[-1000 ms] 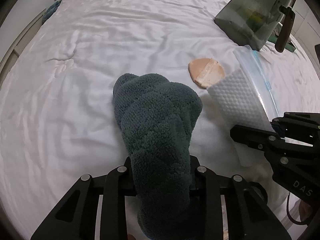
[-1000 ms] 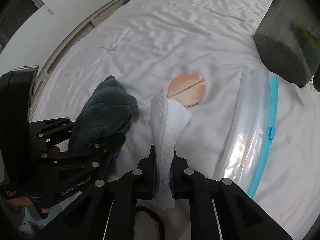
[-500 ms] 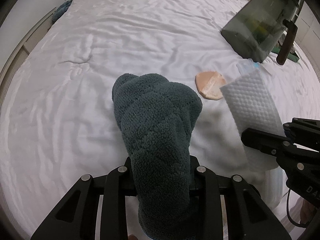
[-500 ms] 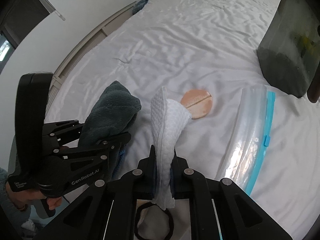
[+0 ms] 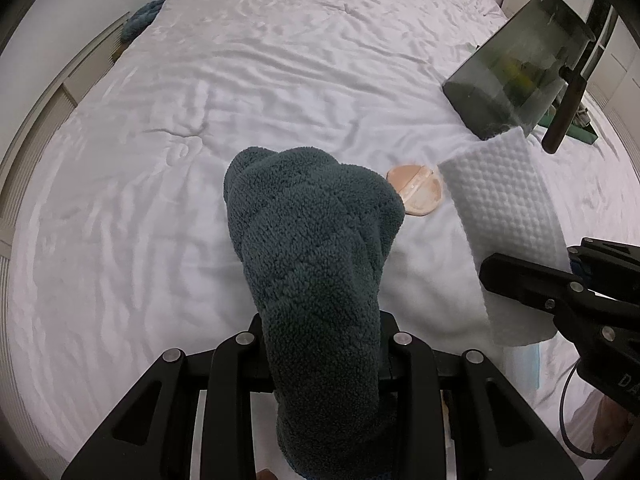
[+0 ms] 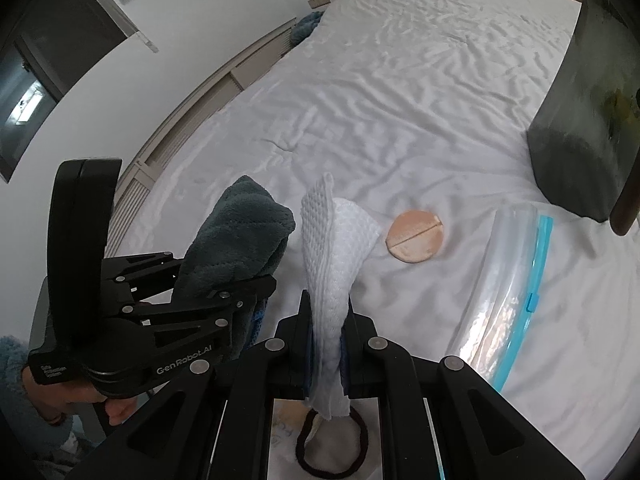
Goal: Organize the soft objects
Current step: 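Carry the mitt with the left tool while the right tool carries the cloth over the green tray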
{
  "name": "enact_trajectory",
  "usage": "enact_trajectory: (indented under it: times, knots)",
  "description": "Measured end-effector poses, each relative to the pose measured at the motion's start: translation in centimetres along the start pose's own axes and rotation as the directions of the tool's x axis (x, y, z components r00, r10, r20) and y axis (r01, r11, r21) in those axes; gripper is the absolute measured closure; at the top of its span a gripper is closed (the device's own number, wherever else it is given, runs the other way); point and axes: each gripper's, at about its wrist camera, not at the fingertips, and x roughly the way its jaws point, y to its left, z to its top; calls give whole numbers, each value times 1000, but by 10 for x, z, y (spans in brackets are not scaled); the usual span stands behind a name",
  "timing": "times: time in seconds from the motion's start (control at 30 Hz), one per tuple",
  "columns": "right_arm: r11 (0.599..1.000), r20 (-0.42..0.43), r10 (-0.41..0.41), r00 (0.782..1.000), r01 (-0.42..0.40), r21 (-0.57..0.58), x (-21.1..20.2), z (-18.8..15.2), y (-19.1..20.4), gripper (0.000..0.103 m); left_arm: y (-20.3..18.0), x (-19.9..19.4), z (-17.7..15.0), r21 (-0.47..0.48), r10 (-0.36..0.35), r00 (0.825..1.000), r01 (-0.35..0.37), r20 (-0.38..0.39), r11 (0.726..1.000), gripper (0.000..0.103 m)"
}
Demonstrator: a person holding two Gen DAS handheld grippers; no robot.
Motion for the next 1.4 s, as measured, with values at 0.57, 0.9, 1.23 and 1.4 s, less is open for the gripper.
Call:
enact_trajectory:
  times: [0.57,0.9,1.23,1.4]
  knots:
    - [1000,3,-22,1000,22,-19,-56,12,-7,94,-18,-43,8,-39,0,1000,1,6,999,77]
    - [994,23,-106,994,106,18,-115,11,-46,94,-61,-78,22,-51,-30,999,31,24,998,77]
    - [975,52,-207,977,201,93,-179,-3,-106,94,-156,-101,38,27,-154,988,153,14,988,77]
    - [957,77,-269,960,257,133,-220,-8,-141,94,-213,-104,51,80,-226,974,225,6,971,77]
